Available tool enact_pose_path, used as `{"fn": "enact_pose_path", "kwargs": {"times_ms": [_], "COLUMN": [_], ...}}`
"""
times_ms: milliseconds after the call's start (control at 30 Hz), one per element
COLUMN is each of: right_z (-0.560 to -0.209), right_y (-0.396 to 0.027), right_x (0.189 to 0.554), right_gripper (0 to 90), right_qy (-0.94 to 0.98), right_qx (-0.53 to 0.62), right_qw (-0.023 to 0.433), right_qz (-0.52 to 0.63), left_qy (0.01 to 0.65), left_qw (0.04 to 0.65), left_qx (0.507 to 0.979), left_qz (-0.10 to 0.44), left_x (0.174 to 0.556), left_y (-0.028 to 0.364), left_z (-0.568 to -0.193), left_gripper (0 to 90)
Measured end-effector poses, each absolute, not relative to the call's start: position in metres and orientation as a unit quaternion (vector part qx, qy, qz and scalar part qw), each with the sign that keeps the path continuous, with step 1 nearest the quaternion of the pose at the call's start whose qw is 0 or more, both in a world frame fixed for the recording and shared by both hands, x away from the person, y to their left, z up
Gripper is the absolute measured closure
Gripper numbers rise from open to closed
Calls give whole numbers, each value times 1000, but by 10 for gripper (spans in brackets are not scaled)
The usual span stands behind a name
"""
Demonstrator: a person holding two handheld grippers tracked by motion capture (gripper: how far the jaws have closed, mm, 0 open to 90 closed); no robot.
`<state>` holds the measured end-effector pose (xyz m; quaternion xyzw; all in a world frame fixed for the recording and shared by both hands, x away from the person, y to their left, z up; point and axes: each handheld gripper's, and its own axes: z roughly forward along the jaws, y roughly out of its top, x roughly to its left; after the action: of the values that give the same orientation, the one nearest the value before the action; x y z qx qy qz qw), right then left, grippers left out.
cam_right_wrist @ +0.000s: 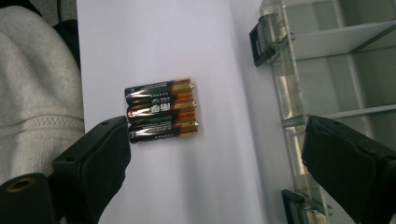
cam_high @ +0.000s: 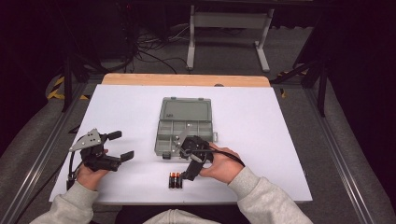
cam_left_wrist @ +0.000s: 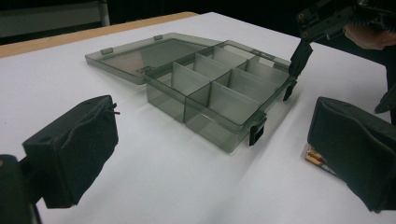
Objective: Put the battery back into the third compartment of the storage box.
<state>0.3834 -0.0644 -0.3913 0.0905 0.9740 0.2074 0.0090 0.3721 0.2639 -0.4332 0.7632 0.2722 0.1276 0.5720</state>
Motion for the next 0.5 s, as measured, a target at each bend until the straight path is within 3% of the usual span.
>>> {"fn": "enact_pose_path", "kwargs": {"times_ms": [500], "right_z": [-408], "right_y": [-55], "right_x": [371], "right_gripper": [69], "right_qy": [981], "right_qx": [72], "right_qw": [-11], "right_qz": [179], "left_qy": [272], "left_qw": [572], "left_qx": [763], "left_qz": [128], "left_x": [372], "left_y": [263], "left_z": [-434], "left_gripper": [21]}}
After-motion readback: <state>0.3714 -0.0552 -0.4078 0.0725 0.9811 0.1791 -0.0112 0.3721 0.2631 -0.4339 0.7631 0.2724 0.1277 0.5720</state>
